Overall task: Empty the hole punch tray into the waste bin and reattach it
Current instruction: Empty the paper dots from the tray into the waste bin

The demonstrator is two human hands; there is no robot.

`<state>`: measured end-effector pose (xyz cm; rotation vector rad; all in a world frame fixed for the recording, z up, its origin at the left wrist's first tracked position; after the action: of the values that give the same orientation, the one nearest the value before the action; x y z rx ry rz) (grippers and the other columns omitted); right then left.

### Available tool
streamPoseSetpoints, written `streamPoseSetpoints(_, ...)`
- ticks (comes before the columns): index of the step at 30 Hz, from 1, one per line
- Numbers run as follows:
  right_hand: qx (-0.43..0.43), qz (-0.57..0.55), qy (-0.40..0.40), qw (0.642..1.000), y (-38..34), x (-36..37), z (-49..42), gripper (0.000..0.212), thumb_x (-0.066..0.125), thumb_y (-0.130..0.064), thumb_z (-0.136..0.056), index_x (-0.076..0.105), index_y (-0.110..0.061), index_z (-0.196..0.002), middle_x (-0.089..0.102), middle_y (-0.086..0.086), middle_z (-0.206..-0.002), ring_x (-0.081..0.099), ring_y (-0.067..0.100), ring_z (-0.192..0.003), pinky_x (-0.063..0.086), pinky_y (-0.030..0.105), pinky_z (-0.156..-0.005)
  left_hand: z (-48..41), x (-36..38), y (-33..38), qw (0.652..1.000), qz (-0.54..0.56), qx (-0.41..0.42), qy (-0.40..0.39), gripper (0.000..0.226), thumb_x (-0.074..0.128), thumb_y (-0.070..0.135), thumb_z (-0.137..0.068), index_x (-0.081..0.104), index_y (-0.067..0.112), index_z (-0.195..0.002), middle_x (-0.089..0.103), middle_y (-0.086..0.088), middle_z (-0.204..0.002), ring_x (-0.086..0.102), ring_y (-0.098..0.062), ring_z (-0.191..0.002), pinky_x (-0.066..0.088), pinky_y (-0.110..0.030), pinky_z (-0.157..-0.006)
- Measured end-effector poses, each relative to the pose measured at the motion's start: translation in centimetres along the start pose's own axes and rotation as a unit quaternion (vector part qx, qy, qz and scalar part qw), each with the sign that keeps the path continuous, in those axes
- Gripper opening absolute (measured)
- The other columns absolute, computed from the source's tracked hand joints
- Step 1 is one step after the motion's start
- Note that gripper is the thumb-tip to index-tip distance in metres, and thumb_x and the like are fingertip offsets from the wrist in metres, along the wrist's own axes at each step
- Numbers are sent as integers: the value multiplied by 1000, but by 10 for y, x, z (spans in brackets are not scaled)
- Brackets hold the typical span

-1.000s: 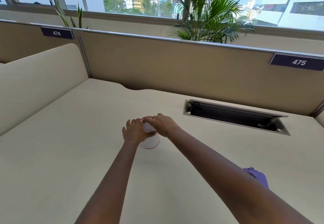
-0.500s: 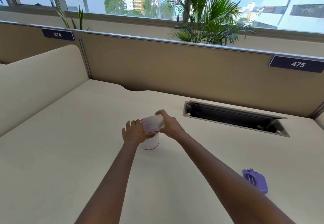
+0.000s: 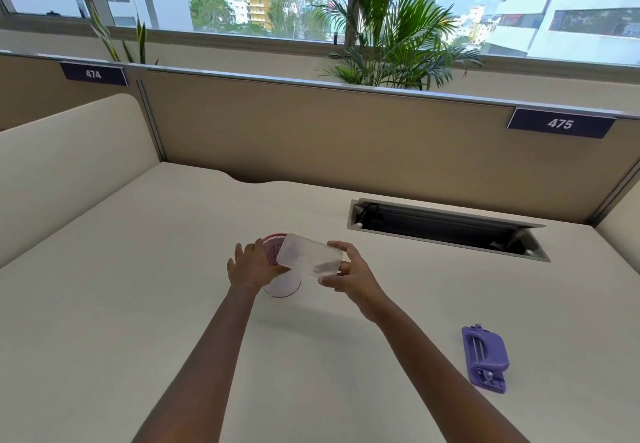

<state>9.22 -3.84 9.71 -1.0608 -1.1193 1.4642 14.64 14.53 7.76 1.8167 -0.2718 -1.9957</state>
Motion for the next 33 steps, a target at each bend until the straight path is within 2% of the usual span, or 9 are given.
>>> streamPoseSetpoints(3,-42,28,16,999,-1,-6,9,59,60,13,-76,43,-25,-118,63,23,-103,51,14,-66,43,15,-59,4,2,2,1000,6,22,14,88,59,48,-83,17,5,-147,27,-9,-154,9,-30,-146,22,-49,-115)
streamPoseSetpoints(5,-64,36,30,997,-1,-10,13,59,60,12,-75,42,-28,-115,62,26,-107,51,19,-71,45,26,-69,8,2,5,998,21,39,50,80,53,43,-88,16,2,-146,25,-11,-155,8,-30,-146,20,-49,-115)
streamPoseSetpoints(9,-89,29,57,994,1,-17,21,60,61,10,-77,40,-24,-122,59,15,-112,56,23,-84,50,31,-77,21,0,14,970,181,44,157,54,40,30,-97,31,2,-142,31,-14,-153,12,-27,-146,21,-45,-116)
streamPoseSetpoints(13,-87,2,88,992,4,-21,27,62,63,9,-78,38,-17,-128,56,14,-118,55,22,-89,52,32,-82,43,2,28,916,314,54,244,36,36,19,-99,53,0,-126,54,-20,-132,49,-32,-124,41,-36,-100)
streamPoseSetpoints(16,-69,-35,98,992,10,-23,33,58,64,8,-77,37,-24,-117,54,9,-114,55,14,-82,52,11,-63,55,16,41,881,433,44,184,34,36,18,-99,61,-3,-108,66,-20,-101,62,-34,-93,51,-30,-76)
streamPoseSetpoints(19,-39,-76,114,990,19,-26,38,59,65,7,-77,37,-19,-121,52,8,-116,55,11,-82,50,12,-59,63,37,57,851,517,41,88,32,40,18,-98,60,-6,-107,61,-14,-85,61,-25,-68,51,-13,-48)
streamPoseSetpoints(23,-5,-116,122,986,32,-33,48,60,65,5,-79,35,-12,-129,54,10,-116,57,14,-87,48,19,-68,73,63,77,837,545,37,-29,27,46,15,-96,58,-3,-111,64,-15,-93,64,-22,-68,54,-15,-48)
streamPoseSetpoints(28,45,-160,123,978,47,-52,62,23,57,-12,-90,51,-12,-112,66,5,-90,62,14,-77,49,19,-66,79,78,88,787,612,-23,-79,21,47,9,-94,63,0,-105,61,-11,-88,58,-18,-69,51,-17,-46)
streamPoseSetpoints(33,71,-175,134,973,61,-71,77,11,58,-4,-87,59,-13,-93,67,3,-77,65,10,-62,51,14,-56,87,95,108,743,654,-40,-137,24,41,14,-97,59,5,-109,59,-13,-101,55,-28,-95,49,-30,-67)
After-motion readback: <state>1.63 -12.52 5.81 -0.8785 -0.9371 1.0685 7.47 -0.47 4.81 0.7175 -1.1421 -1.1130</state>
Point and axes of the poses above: each hand's wrist, its own z-axis away from the middle knuckle, its own x-axis out of the palm, y = z × x, the point moved 4 cm from there along -z, towards the middle knuckle
